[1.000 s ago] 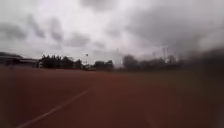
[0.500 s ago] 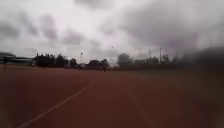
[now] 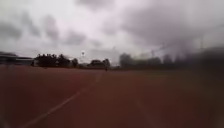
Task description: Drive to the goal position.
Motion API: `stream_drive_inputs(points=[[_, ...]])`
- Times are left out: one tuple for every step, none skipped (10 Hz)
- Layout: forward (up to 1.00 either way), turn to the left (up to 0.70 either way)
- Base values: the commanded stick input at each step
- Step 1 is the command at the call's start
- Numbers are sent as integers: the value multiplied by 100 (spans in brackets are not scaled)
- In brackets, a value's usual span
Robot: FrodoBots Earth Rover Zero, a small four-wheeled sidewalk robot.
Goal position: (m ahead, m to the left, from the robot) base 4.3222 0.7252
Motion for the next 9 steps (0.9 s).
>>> stream_drive_inputs(points=[[85,0],[85,0],[85,0],[85,0],[85,0],[85,0],[85,0],[85,0],[85,0]])
